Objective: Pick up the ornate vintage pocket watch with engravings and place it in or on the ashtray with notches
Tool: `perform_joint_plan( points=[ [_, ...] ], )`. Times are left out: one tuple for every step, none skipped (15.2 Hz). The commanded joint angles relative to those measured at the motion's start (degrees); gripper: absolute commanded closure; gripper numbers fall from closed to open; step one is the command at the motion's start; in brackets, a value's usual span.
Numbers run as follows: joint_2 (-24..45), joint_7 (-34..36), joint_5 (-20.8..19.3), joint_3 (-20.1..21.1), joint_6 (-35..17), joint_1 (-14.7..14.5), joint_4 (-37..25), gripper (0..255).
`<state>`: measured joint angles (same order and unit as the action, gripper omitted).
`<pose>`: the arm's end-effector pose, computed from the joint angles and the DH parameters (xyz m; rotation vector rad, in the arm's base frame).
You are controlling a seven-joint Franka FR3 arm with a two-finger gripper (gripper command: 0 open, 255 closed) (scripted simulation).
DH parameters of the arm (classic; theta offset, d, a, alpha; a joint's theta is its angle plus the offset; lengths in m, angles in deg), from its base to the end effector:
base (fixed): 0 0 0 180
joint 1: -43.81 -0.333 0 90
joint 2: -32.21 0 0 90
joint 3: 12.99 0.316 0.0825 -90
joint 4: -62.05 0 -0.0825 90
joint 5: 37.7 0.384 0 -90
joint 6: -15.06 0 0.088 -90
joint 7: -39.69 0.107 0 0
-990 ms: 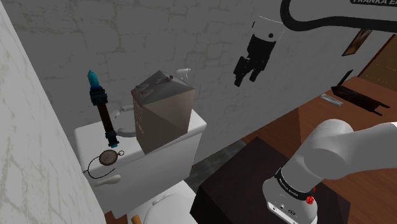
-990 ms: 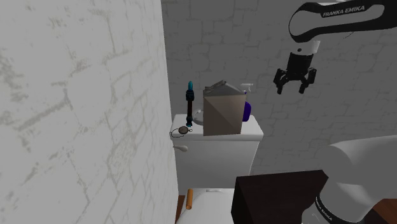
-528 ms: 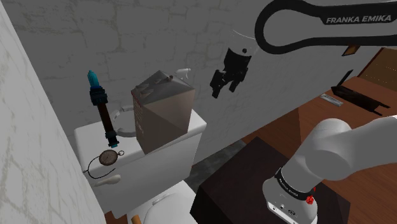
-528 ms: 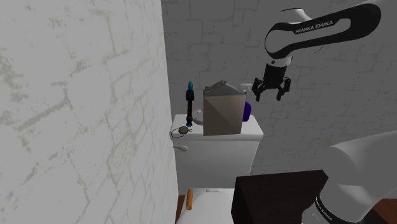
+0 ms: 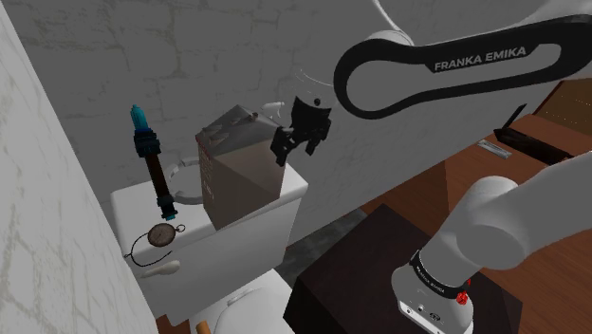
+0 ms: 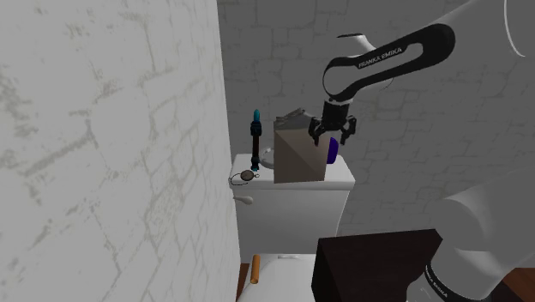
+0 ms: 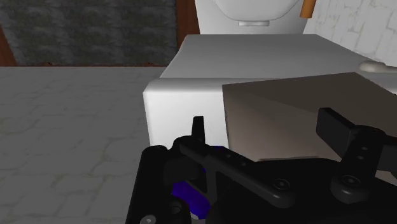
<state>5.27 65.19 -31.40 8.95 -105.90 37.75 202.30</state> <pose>0.3672 0.2088 0.4665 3.1157 -0.0580 0.2006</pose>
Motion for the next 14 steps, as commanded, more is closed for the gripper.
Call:
perform_joint_plan(
  points=[
    [3.69, 2.51, -0.77, 2.39, -3.16, 0.15, -1.13, 0],
    [5.53, 3.91, -1.37, 3.62, -4.47, 0.27, -1.90, 0],
    [7.43, 5.38, -2.14, 4.85, -5.72, 0.42, -2.74, 0],
    [9.38, 6.93, -3.07, 6.08, -6.92, 0.60, -3.65, 0],
    [11.40, 8.58, -4.19, 7.29, -8.06, 0.81, -4.63, 0],
    [13.47, 10.33, -5.50, 8.48, -9.12, 1.02, -5.69, 0],
    [15.61, 12.18, -7.01, 9.64, -10.09, 1.24, -6.83, 0],
    [17.82, 14.14, -8.73, 10.75, -10.98, 1.42, -8.04, 0],
    [20.10, 16.21, -10.66, 11.78, -11.75, 1.55, -9.34, 0],
    [22.45, 18.38, -12.80, 12.72, -12.40, 1.60, -10.72, 0],
    [24.86, 20.63, -15.11, 13.51, -12.92, 1.50, -12.19, 0],
    [27.33, 22.93, -17.57, 14.21, -13.31, 1.34, -13.74, 0],
    [29.84, 25.24, -20.12, 14.78, -13.54, 1.03, -15.40, 0],
    [32.38, 27.53, -22.73, 15.22, -13.64, 0.59, -17.14, 0]
  ],
)
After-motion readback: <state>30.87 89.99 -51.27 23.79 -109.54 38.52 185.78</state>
